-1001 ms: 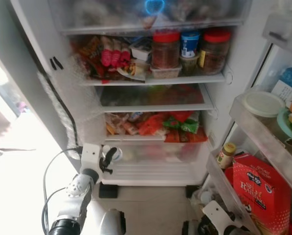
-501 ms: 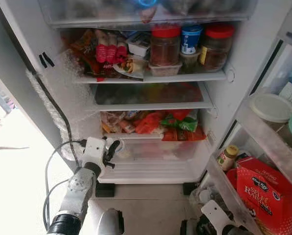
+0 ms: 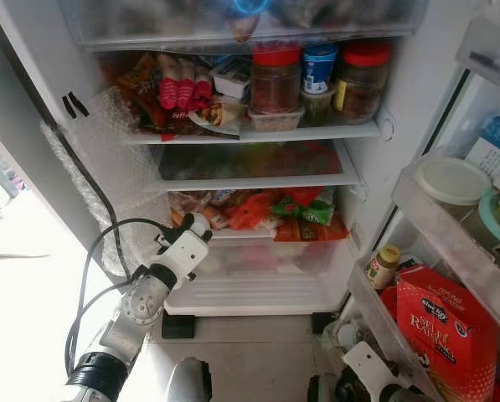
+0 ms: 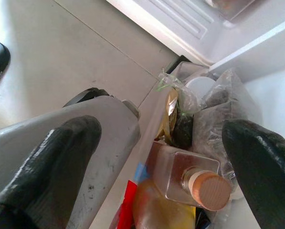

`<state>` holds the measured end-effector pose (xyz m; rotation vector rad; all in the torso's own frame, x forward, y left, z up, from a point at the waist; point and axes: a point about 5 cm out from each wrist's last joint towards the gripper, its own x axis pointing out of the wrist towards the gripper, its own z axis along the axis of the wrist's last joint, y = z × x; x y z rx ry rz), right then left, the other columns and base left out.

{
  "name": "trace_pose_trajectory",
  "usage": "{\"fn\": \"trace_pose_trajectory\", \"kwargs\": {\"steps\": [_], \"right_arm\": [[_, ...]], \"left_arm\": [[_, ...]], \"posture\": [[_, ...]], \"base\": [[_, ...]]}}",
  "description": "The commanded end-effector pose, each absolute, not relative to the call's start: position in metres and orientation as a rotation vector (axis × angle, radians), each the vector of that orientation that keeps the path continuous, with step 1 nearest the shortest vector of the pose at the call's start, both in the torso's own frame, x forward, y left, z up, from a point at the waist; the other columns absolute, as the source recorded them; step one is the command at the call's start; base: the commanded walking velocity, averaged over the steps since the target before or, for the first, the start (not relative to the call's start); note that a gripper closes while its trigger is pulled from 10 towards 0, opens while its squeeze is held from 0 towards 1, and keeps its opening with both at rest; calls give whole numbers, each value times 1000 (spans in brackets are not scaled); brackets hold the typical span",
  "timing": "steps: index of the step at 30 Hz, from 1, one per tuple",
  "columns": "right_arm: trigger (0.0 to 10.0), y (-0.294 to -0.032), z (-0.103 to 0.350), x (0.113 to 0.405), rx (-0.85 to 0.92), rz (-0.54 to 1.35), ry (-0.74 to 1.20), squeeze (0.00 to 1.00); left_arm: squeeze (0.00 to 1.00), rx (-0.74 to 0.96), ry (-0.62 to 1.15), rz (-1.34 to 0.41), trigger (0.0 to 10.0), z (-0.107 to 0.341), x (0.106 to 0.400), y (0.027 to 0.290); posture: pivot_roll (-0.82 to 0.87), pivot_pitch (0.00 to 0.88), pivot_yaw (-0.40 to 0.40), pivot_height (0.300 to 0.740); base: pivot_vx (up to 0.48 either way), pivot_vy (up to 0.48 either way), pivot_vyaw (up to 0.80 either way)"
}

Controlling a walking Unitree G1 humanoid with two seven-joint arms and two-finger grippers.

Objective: Restocking fridge

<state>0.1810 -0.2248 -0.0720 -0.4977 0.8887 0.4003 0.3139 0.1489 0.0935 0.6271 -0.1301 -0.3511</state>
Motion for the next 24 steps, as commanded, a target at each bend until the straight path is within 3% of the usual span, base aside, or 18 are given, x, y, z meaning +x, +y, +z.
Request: {"fn": "trace_pose_trajectory", "kwargs": {"steps": [1, 7, 24], "right_arm": [[10000, -222, -92, 141, -466, 458, 1058, 0], [10000, -222, -92, 141, -475, 469, 1060, 0], [10000, -223, -92, 140, -482, 463, 1069, 0]], "left_arm": [[0, 625, -148, -306, 10000, 98, 317, 156], [0, 654, -153, -303, 10000, 98, 317, 156], [0, 646, -144, -318, 10000, 97, 318, 152]], "posture": [[-25, 85, 58, 628], [-24, 83, 57, 628], [-25, 80, 60, 628]], "base": [[0, 0, 0], [127, 0, 0], [315, 0, 0]]}}
